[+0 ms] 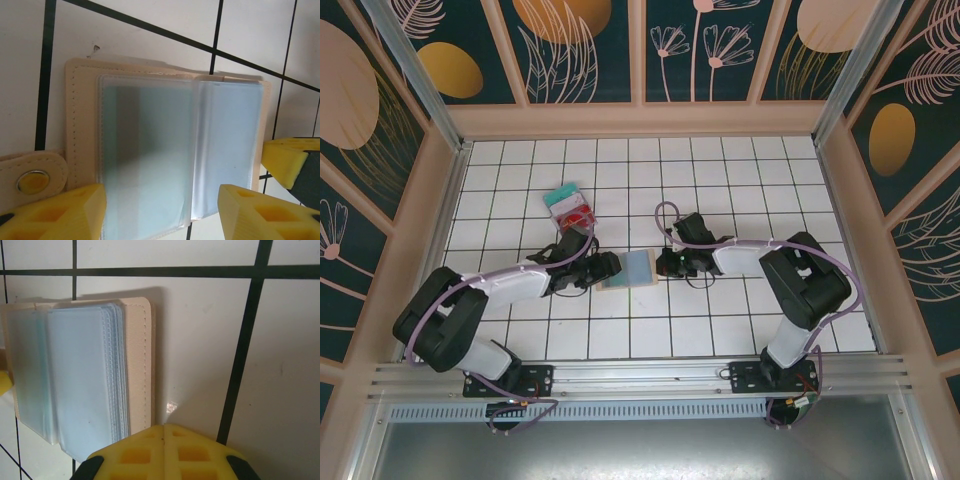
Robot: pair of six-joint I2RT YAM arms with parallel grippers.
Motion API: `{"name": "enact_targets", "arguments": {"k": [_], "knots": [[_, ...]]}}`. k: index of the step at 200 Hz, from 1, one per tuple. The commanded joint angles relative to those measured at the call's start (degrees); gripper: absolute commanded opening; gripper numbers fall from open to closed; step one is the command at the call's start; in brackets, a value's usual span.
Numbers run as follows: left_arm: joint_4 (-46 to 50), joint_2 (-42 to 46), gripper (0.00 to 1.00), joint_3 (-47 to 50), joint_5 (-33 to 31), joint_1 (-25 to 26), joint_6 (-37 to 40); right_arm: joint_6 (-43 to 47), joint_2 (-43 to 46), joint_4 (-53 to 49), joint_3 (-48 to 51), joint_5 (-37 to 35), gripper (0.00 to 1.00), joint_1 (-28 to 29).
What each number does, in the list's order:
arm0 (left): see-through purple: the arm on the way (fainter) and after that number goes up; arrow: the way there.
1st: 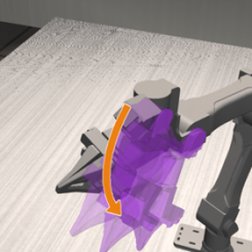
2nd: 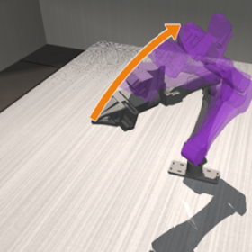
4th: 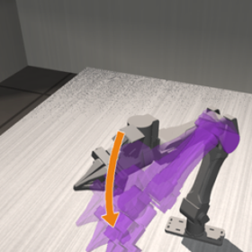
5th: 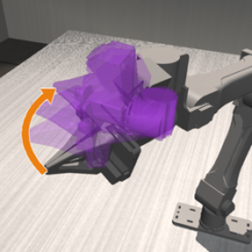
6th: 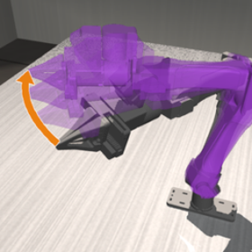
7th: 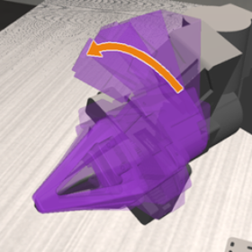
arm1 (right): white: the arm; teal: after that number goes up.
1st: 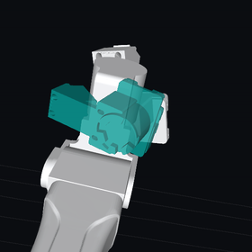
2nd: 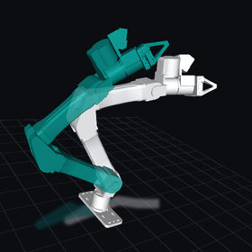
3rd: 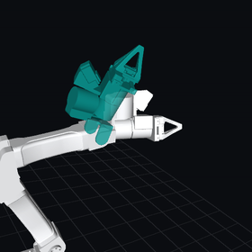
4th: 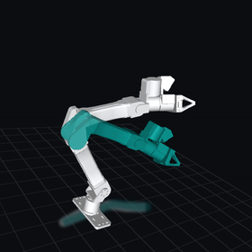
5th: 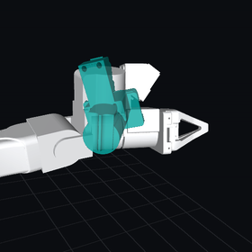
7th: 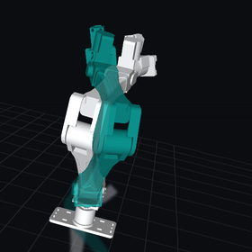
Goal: Take the credit cards out of the card holder
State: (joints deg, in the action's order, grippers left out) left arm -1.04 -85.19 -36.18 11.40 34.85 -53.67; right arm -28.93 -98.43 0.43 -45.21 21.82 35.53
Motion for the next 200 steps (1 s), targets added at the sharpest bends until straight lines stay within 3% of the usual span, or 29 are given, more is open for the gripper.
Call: {"name": "enact_targets", "arguments": {"k": [1,77,200], "knots": [[1.14,-0.88,0.61,-1.5,-0.38,0.31,0.95,-0.84,-2.08,1.57,0.23,1.2,0.0,0.97],[2.2,0.94,0.61,-1.37,-2.97,0.35,0.41,-0.78,-3.07,1.33,0.04,1.82,0.0,1.02],[-1.73,-5.13,0.61,-3.79,4.36,1.88,1.26,-0.74,-3.69,1.55,-0.14,2.41,0.0,1.03]]}}
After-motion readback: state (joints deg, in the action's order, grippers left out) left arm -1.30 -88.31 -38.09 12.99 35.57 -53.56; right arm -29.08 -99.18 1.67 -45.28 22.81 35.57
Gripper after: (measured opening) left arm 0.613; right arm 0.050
